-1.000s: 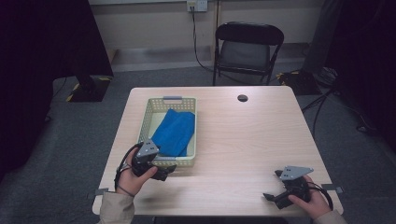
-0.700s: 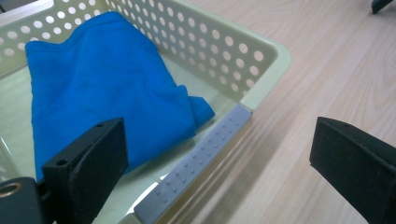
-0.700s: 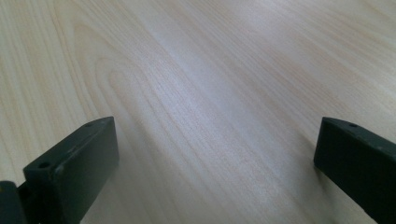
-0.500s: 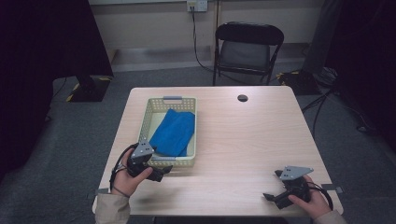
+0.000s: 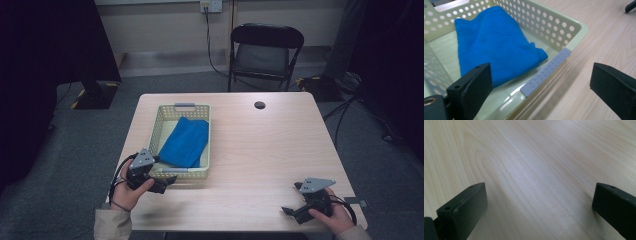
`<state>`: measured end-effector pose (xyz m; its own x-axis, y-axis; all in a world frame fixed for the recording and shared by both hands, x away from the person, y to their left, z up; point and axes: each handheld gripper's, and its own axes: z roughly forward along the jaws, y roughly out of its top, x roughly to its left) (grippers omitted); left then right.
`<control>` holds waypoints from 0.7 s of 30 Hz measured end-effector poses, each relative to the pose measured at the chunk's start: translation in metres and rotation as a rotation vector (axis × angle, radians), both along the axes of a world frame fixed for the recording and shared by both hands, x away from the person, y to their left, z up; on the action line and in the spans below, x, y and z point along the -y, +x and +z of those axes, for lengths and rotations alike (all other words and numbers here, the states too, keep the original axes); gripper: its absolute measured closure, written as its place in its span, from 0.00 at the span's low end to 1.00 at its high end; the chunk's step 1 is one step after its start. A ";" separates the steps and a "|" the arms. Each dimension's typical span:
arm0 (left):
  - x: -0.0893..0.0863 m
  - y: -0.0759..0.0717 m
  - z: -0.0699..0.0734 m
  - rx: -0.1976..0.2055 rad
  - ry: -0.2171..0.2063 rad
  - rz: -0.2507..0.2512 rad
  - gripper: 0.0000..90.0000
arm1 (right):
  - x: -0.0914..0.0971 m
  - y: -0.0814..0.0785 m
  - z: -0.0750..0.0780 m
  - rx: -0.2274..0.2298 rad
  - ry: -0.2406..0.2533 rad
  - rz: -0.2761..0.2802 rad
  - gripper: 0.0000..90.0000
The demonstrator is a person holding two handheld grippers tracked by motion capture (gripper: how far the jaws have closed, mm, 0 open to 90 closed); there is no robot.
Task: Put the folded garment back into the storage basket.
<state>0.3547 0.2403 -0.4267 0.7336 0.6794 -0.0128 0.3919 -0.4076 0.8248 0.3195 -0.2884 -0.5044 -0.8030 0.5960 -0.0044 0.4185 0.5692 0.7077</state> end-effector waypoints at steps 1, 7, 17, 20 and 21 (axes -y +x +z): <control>-0.002 0.000 0.000 -0.002 -0.002 0.001 0.04 | 0.000 0.000 0.000 0.000 0.000 0.000 0.00; -0.012 -0.001 -0.004 -0.008 0.000 0.012 0.04 | 0.000 0.000 0.000 0.000 0.000 0.000 0.00; -0.022 -0.002 -0.009 -0.011 0.017 0.032 0.04 | 0.000 0.000 0.000 0.000 0.000 0.000 0.00; -0.024 -0.002 -0.010 -0.011 0.017 0.029 0.04 | 0.000 0.000 0.000 0.000 0.000 0.000 0.00; -0.025 -0.002 -0.011 -0.012 0.021 0.030 0.04 | 0.000 0.000 0.000 0.000 0.000 0.000 0.00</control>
<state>0.3526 0.2655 -0.4376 0.7127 0.7014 -0.0073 0.4143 -0.4124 0.8114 0.3195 -0.2884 -0.5044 -0.8029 0.5961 -0.0043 0.4188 0.5691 0.7076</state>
